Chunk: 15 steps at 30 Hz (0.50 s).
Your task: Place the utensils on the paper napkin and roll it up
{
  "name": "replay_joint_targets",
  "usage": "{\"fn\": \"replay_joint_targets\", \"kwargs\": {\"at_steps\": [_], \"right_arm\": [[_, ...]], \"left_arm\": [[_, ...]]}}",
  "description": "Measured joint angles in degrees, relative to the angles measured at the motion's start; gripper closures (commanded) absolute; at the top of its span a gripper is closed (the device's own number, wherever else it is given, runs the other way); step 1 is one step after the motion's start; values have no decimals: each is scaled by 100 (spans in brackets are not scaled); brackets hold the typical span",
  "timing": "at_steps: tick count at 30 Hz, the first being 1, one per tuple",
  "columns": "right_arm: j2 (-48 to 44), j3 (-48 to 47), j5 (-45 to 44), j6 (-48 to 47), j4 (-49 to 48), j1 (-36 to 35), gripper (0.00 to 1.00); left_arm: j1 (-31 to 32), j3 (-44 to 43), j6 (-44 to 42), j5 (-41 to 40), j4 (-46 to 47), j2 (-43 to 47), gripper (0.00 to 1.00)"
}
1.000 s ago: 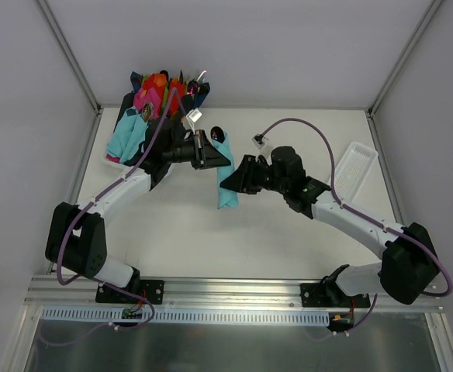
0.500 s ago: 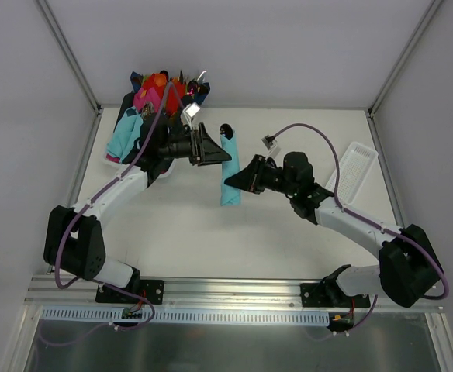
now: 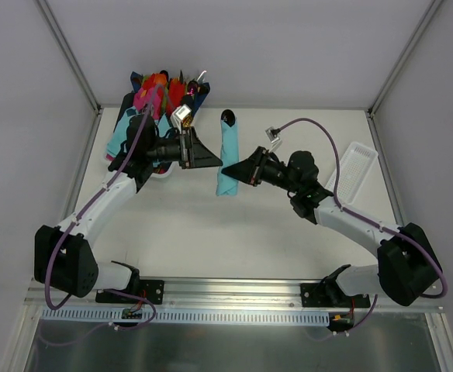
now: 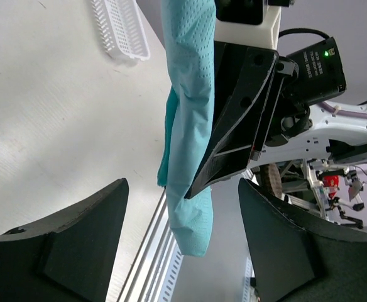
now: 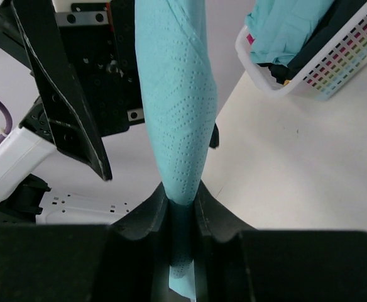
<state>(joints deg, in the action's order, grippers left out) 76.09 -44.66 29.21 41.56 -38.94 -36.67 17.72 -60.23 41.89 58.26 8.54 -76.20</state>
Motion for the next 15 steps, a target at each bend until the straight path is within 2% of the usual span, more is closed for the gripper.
{"fn": "replay_joint_targets", "kwargs": {"at_steps": [5,11,15], "right_arm": [[111,0,7,109,-275,-79,100],[153,2,7,136,-413,-225,100],[153,4,2,136,-463,-234,100]], "left_arm": [[216,131,44,28,22,0,30],[330,278,267,37,297,0,48],[330,402,525,46,623,2,53]]}}
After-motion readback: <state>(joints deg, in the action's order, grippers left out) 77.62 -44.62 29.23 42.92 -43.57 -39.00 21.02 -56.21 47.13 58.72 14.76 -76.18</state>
